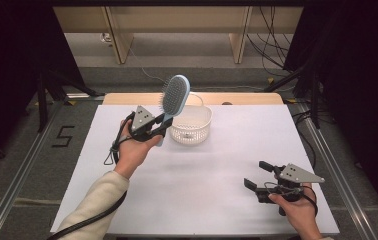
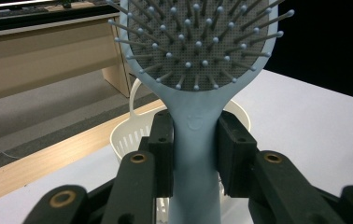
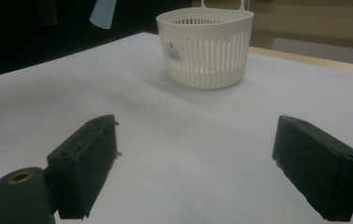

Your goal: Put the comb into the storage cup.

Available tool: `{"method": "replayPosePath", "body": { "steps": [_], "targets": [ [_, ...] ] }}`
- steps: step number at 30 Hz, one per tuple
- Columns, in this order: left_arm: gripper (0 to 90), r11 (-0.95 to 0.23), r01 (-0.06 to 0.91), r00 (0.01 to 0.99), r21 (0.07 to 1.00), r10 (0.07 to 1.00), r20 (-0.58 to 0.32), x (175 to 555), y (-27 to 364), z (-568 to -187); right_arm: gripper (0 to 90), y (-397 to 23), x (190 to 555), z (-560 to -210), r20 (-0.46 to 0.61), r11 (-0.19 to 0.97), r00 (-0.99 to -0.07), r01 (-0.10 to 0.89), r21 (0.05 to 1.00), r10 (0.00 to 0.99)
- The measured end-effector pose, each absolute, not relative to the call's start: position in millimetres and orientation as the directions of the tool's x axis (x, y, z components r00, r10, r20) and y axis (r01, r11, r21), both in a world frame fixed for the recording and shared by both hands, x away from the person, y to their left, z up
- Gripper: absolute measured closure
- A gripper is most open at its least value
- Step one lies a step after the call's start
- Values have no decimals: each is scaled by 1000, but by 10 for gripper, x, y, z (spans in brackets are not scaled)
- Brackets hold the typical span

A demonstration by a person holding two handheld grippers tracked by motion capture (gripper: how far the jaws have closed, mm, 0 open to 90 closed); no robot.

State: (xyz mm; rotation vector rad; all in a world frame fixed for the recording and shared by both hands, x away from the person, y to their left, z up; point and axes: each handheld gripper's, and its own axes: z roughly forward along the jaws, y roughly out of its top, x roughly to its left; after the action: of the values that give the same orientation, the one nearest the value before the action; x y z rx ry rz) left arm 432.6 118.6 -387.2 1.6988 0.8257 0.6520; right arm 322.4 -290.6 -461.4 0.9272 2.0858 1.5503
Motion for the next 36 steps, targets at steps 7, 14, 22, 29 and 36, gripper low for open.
{"method": "replayPosePath", "body": {
  "steps": [7, 14, 22, 29, 36],
  "targets": [
    [696, -165, 196, 609, 967, 793, 12, 4338, 1163, -3854, 148, -2907, 3223, -4614, 85, 170, -708, 281, 945, 701],
    [695, -162, 197, 608, 967, 794, 9, 4356, 1152, -3852, 148, -2905, 3224, -4616, 85, 170, -709, 281, 944, 700],
    [696, -156, 194, 609, 968, 793, 5, 4377, 1146, -3832, 148, -2907, 3223, -4614, 85, 171, -709, 281, 944, 700],
    [696, -153, 198, 605, 968, 796, 2, 4396, 1141, -3832, 148, -2907, 3224, -4616, 84, 173, -711, 281, 944, 698],
    [695, -153, 199, 600, 968, 800, 3, 4424, 1132, -3830, 148, -2907, 3224, -4617, 83, 173, -711, 280, 944, 698]
  ]
}}
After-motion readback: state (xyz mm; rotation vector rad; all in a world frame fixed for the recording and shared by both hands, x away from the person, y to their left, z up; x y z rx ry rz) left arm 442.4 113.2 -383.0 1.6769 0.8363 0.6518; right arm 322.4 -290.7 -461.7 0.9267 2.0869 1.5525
